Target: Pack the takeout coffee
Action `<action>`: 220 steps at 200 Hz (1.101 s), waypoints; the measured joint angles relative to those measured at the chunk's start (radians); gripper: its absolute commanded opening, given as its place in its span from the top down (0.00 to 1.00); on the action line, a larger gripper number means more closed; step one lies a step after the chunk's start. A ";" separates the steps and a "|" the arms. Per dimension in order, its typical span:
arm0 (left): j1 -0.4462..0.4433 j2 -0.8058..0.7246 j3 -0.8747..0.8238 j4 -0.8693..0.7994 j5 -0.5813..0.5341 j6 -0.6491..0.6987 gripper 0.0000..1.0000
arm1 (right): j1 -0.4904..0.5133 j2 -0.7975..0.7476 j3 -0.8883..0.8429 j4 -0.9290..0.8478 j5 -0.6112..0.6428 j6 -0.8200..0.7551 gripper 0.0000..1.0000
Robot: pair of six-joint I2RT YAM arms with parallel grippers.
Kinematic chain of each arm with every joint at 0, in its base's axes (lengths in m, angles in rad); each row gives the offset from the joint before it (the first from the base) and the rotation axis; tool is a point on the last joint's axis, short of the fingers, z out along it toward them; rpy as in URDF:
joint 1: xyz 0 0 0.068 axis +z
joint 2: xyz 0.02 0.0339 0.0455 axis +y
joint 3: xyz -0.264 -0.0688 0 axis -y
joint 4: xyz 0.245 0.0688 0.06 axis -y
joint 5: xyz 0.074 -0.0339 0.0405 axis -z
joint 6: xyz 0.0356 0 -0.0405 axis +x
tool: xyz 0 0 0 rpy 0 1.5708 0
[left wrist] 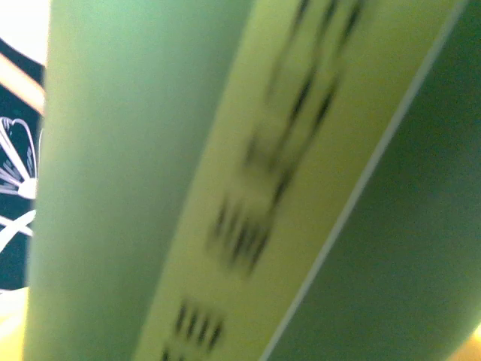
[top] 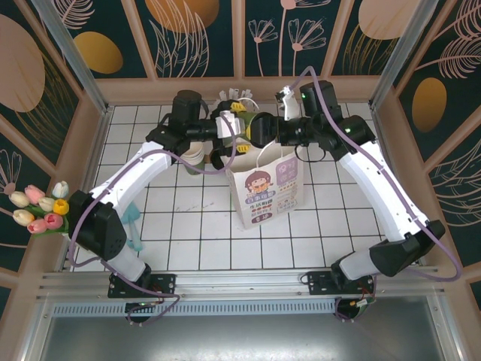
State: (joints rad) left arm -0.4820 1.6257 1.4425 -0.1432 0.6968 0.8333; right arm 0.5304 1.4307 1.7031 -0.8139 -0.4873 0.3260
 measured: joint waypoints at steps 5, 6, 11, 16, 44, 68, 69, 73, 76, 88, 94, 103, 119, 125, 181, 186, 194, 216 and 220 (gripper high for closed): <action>0.005 0.000 -0.001 0.000 -0.001 0.000 0.05 | 0.002 -0.003 0.000 0.003 -0.005 -0.002 0.42; 0.007 0.000 -0.001 0.000 -0.002 0.000 0.05 | 0.002 -0.004 0.000 0.003 -0.005 -0.003 0.42; 0.011 0.000 -0.002 0.000 -0.003 0.001 0.07 | 0.003 -0.006 0.000 0.005 -0.010 -0.003 0.42; 0.016 0.000 -0.003 -0.002 -0.003 0.001 0.09 | 0.004 -0.008 0.000 0.006 -0.013 -0.004 0.41; 0.022 0.000 -0.010 -0.013 0.006 0.002 0.19 | 0.006 -0.010 0.000 0.013 -0.019 -0.006 0.42; 0.022 -0.006 -0.032 -0.010 0.058 -0.018 0.20 | 0.006 -0.010 -0.003 0.026 -0.019 -0.006 0.41; 0.022 -0.006 -0.033 -0.010 0.060 -0.019 0.20 | 0.006 -0.010 -0.004 0.027 -0.019 -0.006 0.41; 0.022 -0.008 -0.037 -0.009 0.067 -0.023 0.18 | 0.006 -0.010 -0.005 0.029 -0.019 -0.006 0.41; 0.022 -0.012 -0.041 -0.006 0.076 -0.027 0.16 | 0.006 -0.010 -0.006 0.029 -0.019 -0.006 0.41; 0.022 -0.026 -0.059 0.009 0.098 -0.045 0.12 | 0.006 -0.010 -0.010 0.030 -0.020 -0.006 0.41; 0.023 -0.035 -0.071 0.022 0.103 -0.057 0.11 | 0.006 -0.010 -0.010 0.032 -0.023 -0.006 0.41; 0.024 -0.051 -0.092 0.043 0.105 -0.072 0.10 | 0.006 -0.010 -0.010 0.033 -0.031 -0.006 0.41; 0.024 -0.069 -0.117 0.069 0.100 -0.092 0.09 | 0.006 -0.010 -0.010 0.033 -0.036 -0.006 0.41; 0.024 -0.071 -0.121 0.080 0.099 -0.097 0.08 | 0.006 -0.010 -0.010 0.032 -0.037 -0.006 0.41; 0.024 -0.072 -0.124 0.151 0.066 -0.128 0.09 | 0.006 -0.010 -0.015 0.032 -0.040 -0.007 0.41; 0.024 -0.072 -0.124 0.152 0.065 -0.128 0.10 | 0.006 -0.010 -0.017 0.031 -0.043 -0.007 0.41; 0.026 -0.072 -0.124 0.151 0.065 -0.129 0.11 | 0.006 -0.010 -0.019 0.030 -0.047 -0.007 0.41; 0.029 -0.072 -0.124 0.151 0.068 -0.130 0.18 | 0.003 -0.010 -0.024 0.027 -0.064 -0.007 0.41; 0.029 -0.072 -0.124 0.151 0.069 -0.131 0.20 | 0.002 -0.010 -0.025 0.026 -0.067 -0.007 0.41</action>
State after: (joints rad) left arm -0.4530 1.5536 1.3190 0.0082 0.7662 0.7025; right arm 0.5327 1.4212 1.6783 -0.7883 -0.5545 0.3191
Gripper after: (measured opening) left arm 0.842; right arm 0.804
